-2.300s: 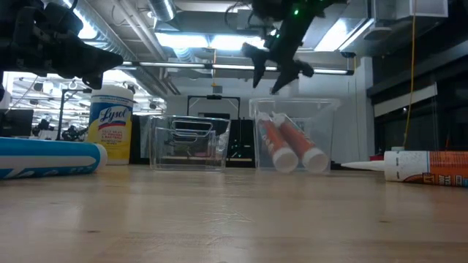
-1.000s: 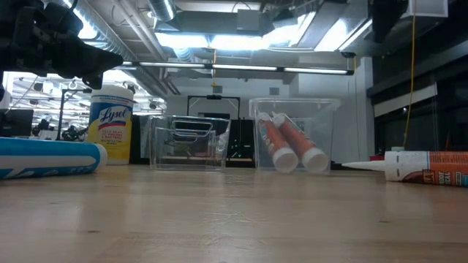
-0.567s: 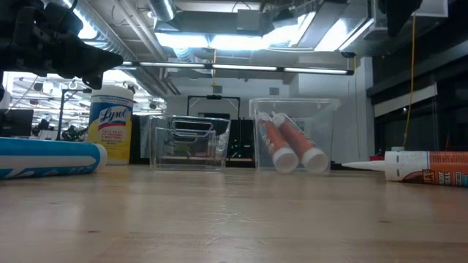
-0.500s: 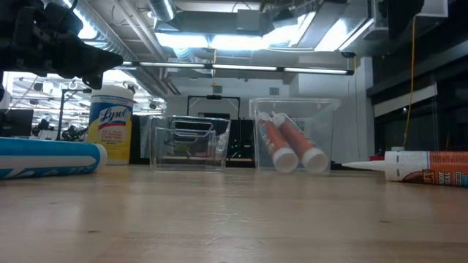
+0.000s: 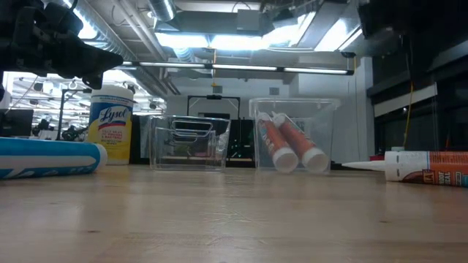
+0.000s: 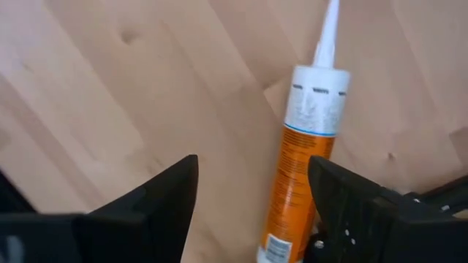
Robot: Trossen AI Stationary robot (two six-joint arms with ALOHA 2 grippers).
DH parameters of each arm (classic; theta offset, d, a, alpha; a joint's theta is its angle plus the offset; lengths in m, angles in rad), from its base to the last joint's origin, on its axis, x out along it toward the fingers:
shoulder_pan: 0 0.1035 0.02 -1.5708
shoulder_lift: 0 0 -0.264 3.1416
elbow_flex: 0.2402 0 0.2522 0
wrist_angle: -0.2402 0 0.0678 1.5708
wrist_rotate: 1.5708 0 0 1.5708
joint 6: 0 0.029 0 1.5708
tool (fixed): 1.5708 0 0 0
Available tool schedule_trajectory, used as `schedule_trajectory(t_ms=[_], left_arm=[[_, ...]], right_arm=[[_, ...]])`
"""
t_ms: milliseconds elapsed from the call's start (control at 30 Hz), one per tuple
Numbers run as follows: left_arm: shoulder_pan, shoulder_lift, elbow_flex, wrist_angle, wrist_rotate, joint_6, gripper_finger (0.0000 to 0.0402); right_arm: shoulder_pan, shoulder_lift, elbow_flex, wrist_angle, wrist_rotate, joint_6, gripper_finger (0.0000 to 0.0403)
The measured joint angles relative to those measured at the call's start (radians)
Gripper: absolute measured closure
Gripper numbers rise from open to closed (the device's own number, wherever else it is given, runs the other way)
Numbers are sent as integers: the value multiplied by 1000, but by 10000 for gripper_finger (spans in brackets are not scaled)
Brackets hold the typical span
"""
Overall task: Pick & place silicon tubes, Sealant and Lysol wipes
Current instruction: Put the orange sealant into the right transparent bin
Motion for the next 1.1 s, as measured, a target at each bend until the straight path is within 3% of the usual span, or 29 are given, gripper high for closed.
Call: schedule_trajectory(t_ms=[300,833,1100], left_arm=[[0,0,0,0,0,0,388],[0,0,0,0,0,0,389],[0,0,0,0,0,0,387]], right_arm=[[-64,-4,-162,112,-1,-14,143],[-205,-4,-296,196,0,-238,143],[-221,-4,-383,307,-8,-267,143]])
